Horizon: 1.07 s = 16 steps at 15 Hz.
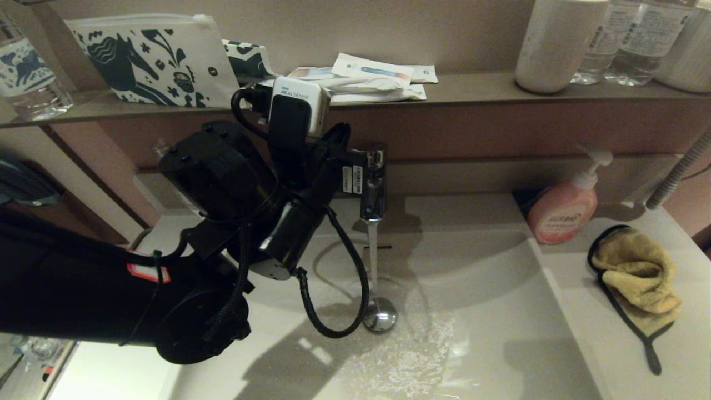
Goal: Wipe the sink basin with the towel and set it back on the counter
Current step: Turn on the faucet, then turn off the faucet
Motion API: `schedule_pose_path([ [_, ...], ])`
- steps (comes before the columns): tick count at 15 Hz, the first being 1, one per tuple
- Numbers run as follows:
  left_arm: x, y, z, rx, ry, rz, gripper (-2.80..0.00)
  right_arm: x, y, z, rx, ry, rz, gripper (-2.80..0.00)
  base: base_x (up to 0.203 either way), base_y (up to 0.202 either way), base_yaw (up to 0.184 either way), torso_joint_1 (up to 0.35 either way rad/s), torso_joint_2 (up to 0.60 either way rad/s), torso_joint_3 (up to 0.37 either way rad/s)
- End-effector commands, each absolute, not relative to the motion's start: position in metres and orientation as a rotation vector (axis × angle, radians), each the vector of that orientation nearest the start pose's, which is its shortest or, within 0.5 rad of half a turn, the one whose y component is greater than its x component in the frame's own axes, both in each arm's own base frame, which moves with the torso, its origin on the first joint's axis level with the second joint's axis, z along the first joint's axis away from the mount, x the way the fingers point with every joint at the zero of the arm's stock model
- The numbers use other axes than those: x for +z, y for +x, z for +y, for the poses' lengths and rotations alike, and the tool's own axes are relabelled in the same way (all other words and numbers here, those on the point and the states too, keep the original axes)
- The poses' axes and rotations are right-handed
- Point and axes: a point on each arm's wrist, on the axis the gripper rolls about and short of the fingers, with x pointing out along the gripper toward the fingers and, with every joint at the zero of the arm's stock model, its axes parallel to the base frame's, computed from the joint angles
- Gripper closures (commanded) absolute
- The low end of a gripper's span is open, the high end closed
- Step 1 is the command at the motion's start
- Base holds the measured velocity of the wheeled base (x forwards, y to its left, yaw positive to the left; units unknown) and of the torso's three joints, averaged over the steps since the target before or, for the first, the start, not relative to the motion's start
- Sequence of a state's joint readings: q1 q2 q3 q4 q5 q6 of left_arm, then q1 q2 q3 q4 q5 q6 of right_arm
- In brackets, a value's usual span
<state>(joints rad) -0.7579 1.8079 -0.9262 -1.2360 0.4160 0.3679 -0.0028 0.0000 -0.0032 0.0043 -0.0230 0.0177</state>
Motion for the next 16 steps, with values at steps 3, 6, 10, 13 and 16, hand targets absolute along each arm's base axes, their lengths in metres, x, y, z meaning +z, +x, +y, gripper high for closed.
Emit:
schedule_pose_path([
  [3,0.237,0.252,-0.227,-0.283,0.167,-0.353,0.00,0.076,-0.023,0.000,-0.025,0.018,0.003,0.00,0.000,0.000,0.000,0.000,0.00,0.000],
  [6,0.238,0.255,-0.232,-0.292,0.174,-0.344,0.00,0.076,-0.023,0.000,-0.026,0.018,0.002,0.00,0.000,0.000,0.000,0.000,0.00,0.000],
  [10,0.241,0.261,-0.238,-0.308,0.186,-0.333,0.00,0.076,-0.023,0.000,-0.026,0.018,0.003,0.00,0.000,0.000,0.000,0.000,0.00,0.000],
  [13,0.233,0.265,-0.242,-0.313,0.196,-0.316,0.00,0.076,-0.023,0.000,-0.026,0.018,0.003,0.00,0.000,0.000,0.000,0.000,0.00,0.000],
  [16,0.235,0.270,-0.245,-0.309,0.194,-0.323,0.00,0.076,-0.023,0.000,-0.026,0.017,0.003,0.00,0.000,0.000,0.000,0.000,0.00,0.000],
])
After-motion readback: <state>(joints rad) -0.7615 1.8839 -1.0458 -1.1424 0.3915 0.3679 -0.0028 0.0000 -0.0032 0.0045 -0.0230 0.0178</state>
